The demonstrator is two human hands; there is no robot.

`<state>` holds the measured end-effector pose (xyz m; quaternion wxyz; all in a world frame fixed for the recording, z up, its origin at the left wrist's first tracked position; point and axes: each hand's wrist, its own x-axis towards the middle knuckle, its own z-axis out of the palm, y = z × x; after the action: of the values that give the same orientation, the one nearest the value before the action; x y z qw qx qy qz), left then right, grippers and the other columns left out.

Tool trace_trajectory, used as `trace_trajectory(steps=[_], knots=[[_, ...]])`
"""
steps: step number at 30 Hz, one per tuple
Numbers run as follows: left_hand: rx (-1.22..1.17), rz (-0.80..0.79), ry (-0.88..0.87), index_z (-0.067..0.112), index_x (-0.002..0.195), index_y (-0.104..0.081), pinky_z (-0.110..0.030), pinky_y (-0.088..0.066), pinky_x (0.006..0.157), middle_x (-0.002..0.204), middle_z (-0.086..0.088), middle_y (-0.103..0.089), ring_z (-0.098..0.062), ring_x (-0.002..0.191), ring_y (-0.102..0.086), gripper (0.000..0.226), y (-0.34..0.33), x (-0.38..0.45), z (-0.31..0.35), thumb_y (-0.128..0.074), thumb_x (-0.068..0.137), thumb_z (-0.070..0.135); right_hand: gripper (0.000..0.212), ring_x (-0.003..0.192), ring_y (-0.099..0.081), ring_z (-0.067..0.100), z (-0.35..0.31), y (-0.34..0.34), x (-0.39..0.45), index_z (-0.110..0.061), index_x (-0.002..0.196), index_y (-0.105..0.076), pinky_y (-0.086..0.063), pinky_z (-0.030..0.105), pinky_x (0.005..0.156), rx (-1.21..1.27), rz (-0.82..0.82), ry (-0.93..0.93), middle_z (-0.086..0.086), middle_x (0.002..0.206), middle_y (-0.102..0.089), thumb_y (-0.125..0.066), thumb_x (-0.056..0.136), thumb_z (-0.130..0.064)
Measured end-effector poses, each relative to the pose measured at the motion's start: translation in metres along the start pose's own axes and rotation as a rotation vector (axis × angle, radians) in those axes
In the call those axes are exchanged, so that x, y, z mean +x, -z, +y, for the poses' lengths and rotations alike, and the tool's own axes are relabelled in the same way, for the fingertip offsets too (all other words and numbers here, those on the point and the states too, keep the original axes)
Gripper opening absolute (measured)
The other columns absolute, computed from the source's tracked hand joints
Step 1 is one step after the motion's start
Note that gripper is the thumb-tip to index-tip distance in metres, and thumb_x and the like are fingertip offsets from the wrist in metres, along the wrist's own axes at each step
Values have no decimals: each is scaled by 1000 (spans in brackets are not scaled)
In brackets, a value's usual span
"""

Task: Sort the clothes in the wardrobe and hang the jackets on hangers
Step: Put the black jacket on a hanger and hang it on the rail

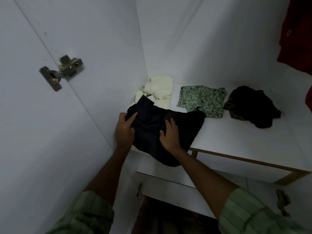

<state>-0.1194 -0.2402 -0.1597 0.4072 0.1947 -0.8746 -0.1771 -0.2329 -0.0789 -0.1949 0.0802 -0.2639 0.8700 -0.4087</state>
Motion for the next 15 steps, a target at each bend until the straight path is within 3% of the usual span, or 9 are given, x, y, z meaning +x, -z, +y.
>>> trace_trajectory(steps=[2, 4, 6, 9, 10, 12, 15], knots=[[106, -81, 164, 6, 128, -69, -28, -47, 94, 122, -17, -56, -26, 109, -59, 50, -1, 1, -35, -45, 84, -3, 53, 148, -26, 41, -7, -4, 7, -3, 136, -48, -18, 47, 124, -7, -38, -27, 24, 163, -21, -61, 85, -14], [295, -158, 285, 7, 129, -66, -42, -42, 105, 143, -18, -51, -37, 126, -53, 53, -3, 0, -46, -42, 84, 22, 57, 141, -35, 42, -11, -3, 11, -4, 131, -48, -31, 45, 118, 11, -50, -89, 25, 163, -20, -67, 79, -21], [375, -179, 222, 15, 123, -66, -47, -39, 104, 145, -16, -51, -36, 131, -50, 46, -9, -6, -22, -54, 80, 22, 58, 137, -43, 38, -14, 5, 14, -3, 131, -48, -40, 38, 110, 73, -43, -144, 21, 160, -27, -70, 81, -24], [207, -255, 50, 20, 112, -70, -43, -45, 93, 126, -6, -61, -30, 113, -59, 31, -26, -13, 34, -67, 82, 18, 48, 127, -53, 31, -14, 20, 23, -4, 135, -52, -42, 31, 101, 256, 6, -261, 15, 144, -51, -58, 89, -16], [99, -323, 79, 19, 117, -70, -41, -49, 91, 120, -4, -62, -27, 108, -61, 31, -34, -16, 50, -67, 87, 26, 49, 123, -55, 28, -13, 26, 27, -7, 140, -53, -43, 31, 100, 368, 7, -328, 13, 142, -54, -54, 91, -13], [-95, -501, 287, 15, 133, -62, -39, -52, 94, 118, -5, -63, -23, 107, -63, 51, -51, -21, 70, -65, 93, 46, 45, 120, -57, 23, -6, 40, 34, -10, 142, -54, -45, 31, 100, 710, -18, -475, 11, 140, -58, -51, 98, -10], [-132, -581, 457, 8, 134, -58, -32, -48, 89, 119, -9, -65, -26, 111, -63, 67, -70, -16, 84, -73, 86, 52, 41, 136, -50, 29, 8, 65, 33, -4, 144, -52, -40, 34, 113, 1277, 0, -608, 16, 144, -54, -50, 103, -12]])
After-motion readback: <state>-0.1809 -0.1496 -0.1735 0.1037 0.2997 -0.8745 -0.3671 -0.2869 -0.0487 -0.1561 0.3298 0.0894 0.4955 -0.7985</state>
